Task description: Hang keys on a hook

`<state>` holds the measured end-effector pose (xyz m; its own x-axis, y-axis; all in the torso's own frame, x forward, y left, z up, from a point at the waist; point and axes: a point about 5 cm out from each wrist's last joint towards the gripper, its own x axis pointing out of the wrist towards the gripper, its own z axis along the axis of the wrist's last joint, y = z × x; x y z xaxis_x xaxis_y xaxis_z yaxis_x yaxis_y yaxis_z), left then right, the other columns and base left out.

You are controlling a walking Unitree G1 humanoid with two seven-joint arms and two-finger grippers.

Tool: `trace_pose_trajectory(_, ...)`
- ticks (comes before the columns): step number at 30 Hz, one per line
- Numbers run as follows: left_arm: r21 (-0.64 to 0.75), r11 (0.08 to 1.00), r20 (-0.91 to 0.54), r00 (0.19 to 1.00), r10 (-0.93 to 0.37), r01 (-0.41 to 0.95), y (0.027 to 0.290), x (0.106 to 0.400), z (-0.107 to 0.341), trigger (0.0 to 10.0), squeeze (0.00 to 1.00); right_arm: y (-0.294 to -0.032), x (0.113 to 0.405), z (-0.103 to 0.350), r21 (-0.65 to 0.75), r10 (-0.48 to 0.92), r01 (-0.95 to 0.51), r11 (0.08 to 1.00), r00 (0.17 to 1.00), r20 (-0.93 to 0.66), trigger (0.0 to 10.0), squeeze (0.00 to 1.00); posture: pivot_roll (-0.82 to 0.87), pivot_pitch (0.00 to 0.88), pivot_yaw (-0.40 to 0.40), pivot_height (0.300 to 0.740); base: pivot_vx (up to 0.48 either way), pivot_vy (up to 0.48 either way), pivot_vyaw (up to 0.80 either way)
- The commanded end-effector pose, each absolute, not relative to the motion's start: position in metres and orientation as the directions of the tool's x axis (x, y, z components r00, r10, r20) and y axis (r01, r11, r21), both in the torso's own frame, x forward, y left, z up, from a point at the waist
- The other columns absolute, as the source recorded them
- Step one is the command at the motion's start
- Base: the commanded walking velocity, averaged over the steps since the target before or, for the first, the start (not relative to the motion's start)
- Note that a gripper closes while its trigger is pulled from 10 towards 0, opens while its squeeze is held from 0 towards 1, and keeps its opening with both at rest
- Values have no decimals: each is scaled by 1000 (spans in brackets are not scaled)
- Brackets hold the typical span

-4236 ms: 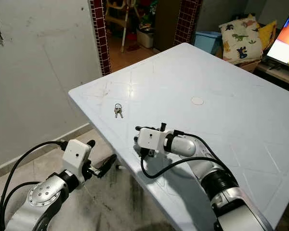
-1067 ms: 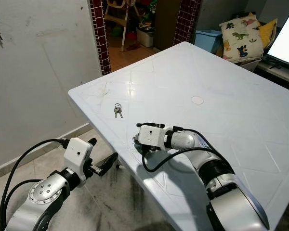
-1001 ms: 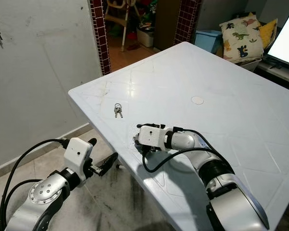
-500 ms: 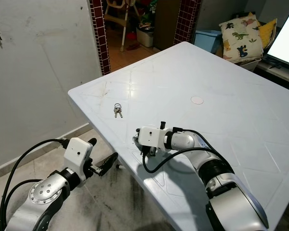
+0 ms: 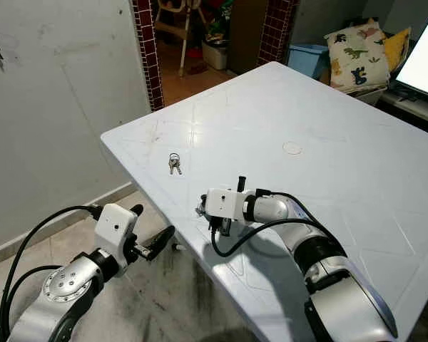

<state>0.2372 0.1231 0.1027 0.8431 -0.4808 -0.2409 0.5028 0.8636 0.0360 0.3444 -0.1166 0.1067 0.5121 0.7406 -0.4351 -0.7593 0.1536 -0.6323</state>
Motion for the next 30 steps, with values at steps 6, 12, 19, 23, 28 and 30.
trace_pose_trajectory(6, 46, 859, -238, 841, -486, 510, 122, 238, 104, 10000, 0, -117, 350, 113, -656, 728, -735, 174, 544, -417, 0, 0, 136, 61, -26, 740, 0, 0, 0)
trace_pose_trajectory(12, 45, 862, -238, 843, -482, 506, 122, 238, 103, 10000, 0, -121, 364, 121, -624, 637, -657, 423, 706, -311, 0, 0, 136, 55, -32, 740, 0, 0, 0)
trace_pose_trajectory(19, 36, 896, -222, 878, -424, 442, 128, 240, 104, 10000, 0, -126, 372, 126, -504, 519, -560, 658, 822, -235, 0, 0, 125, 46, -38, 740, 0, 0, 0)
trace_pose_trajectory(23, 33, 946, -188, 931, -312, 324, 138, 246, 107, 10000, 0, -138, 376, 120, -257, 350, -414, 873, 900, -261, 0, 0, 117, 40, -41, 740, 0, 0, 0)
trace_pose_trajectory(28, 1, 977, -181, 960, -212, 215, 147, 251, 107, 10000, 0, -144, 370, 117, -49, 210, -229, 972, 944, -256, 4863, 0, 100, 40, -46, 740, 0, 0, 0)
trace_pose_trajectory(30, -13, 981, -185, 963, -195, 196, 148, 253, 106, 10000, 0, -145, 367, 125, 20, 159, -158, 987, 963, -219, 4863, 0, 93, 41, -47, 740, 0, 0, 0)
